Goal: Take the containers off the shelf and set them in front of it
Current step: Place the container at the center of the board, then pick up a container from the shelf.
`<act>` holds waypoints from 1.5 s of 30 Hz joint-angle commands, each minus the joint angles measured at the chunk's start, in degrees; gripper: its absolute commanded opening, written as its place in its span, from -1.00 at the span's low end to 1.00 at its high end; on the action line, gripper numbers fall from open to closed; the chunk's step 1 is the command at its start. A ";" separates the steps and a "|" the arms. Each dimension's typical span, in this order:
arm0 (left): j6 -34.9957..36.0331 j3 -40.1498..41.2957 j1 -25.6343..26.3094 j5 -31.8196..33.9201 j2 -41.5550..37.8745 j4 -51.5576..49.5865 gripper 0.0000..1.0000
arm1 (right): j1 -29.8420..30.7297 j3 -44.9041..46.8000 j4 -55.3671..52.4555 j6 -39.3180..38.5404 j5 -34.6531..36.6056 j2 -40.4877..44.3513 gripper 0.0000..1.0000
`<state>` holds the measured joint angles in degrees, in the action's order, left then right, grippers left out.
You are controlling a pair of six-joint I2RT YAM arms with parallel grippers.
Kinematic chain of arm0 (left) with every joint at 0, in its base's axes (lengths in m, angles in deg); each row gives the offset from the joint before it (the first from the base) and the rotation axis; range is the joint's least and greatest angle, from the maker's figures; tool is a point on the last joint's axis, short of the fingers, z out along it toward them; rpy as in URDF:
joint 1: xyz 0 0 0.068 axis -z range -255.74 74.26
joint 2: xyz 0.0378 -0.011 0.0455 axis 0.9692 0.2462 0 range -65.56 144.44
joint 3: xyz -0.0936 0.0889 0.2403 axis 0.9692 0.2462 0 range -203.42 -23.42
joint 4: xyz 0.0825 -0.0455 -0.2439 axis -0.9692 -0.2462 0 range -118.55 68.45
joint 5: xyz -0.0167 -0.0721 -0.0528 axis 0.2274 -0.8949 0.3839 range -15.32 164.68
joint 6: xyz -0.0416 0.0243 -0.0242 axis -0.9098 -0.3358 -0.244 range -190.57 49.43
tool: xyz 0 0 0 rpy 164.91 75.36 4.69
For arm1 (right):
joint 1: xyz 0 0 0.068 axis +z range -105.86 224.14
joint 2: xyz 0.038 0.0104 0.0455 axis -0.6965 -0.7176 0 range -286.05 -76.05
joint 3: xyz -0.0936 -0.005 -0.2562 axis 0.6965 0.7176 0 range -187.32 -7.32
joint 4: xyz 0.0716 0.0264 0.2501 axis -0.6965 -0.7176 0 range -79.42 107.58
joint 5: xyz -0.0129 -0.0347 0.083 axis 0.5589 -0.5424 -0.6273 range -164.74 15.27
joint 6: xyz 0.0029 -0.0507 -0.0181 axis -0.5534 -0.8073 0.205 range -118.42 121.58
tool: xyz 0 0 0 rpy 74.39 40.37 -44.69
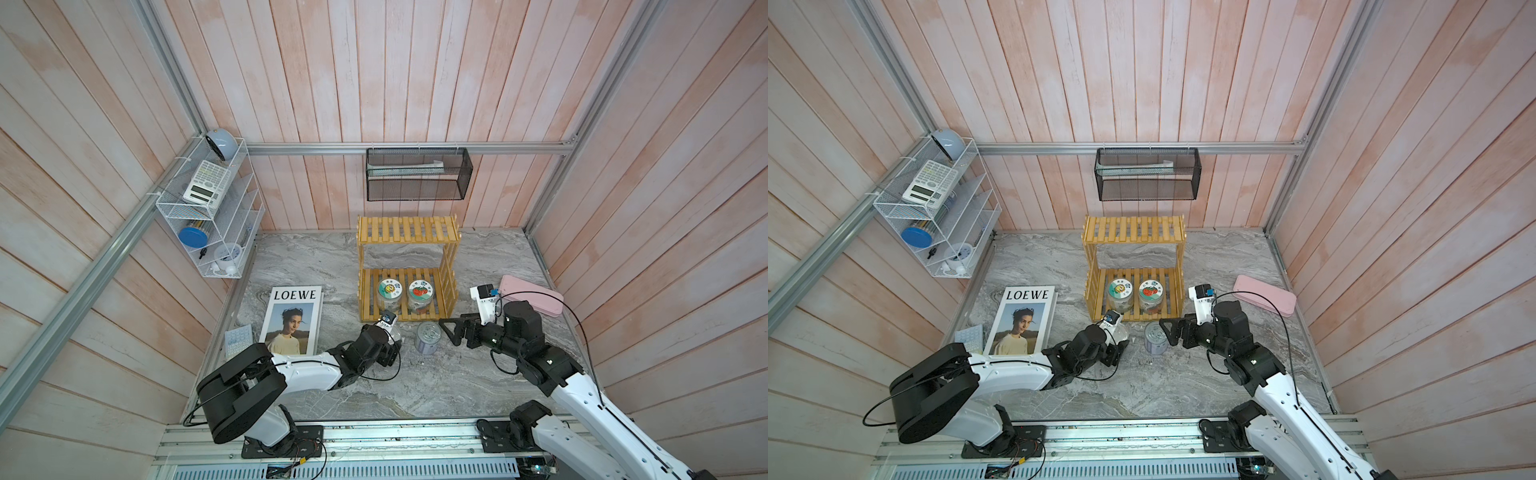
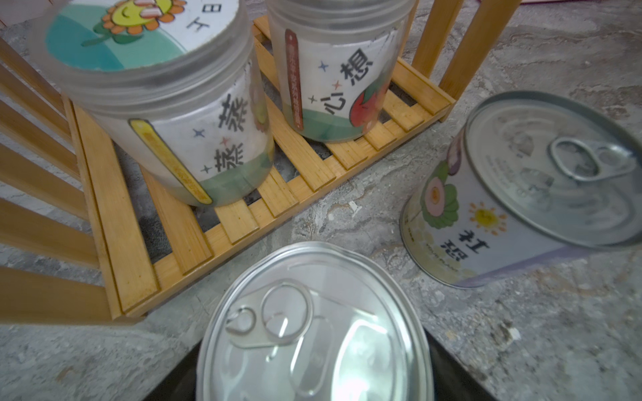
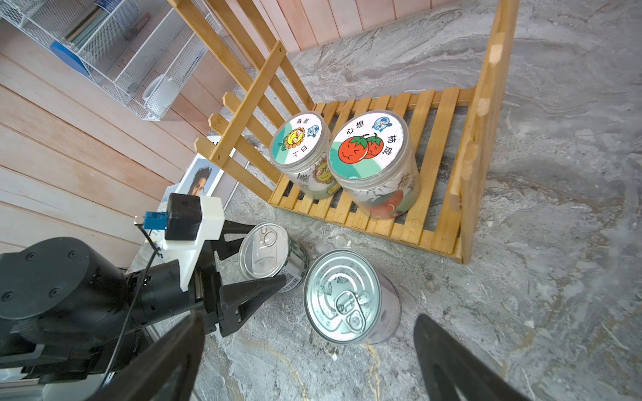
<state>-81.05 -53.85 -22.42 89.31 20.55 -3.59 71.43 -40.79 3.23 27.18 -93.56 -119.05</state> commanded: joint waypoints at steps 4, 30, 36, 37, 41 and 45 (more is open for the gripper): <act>-0.05 1.25 0.21 1.95 1.25 3.40 0.59 | 0.57 0.50 2.18 0.80 -1.80 -1.05 0.96; -0.83 1.78 0.21 3.47 -7.32 1.44 1.00 | 8.02 -11.59 -2.05 -2.44 7.10 -14.36 0.96; -1.68 0.33 -0.42 3.74 -12.70 -2.75 1.00 | 9.45 -18.26 -5.83 -2.10 12.64 -22.02 0.95; -2.11 -0.16 -0.91 3.46 -13.49 -3.91 0.99 | 9.62 -19.30 -6.45 -1.99 13.37 -23.18 0.95; -5.70 -1.17 -5.75 -1.93 -17.06 -7.57 1.00 | 10.66 -24.39 -9.01 -1.98 16.68 -28.58 0.96; -8.84 -2.57 -11.55 -8.08 -19.61 -11.28 1.00 | 10.98 -28.15 -10.37 -1.84 18.85 -32.78 0.96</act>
<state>-86.53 -54.38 -31.56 86.65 2.41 -10.68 81.92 -66.17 -4.03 25.52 -78.24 -150.07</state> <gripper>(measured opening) 0.997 0.979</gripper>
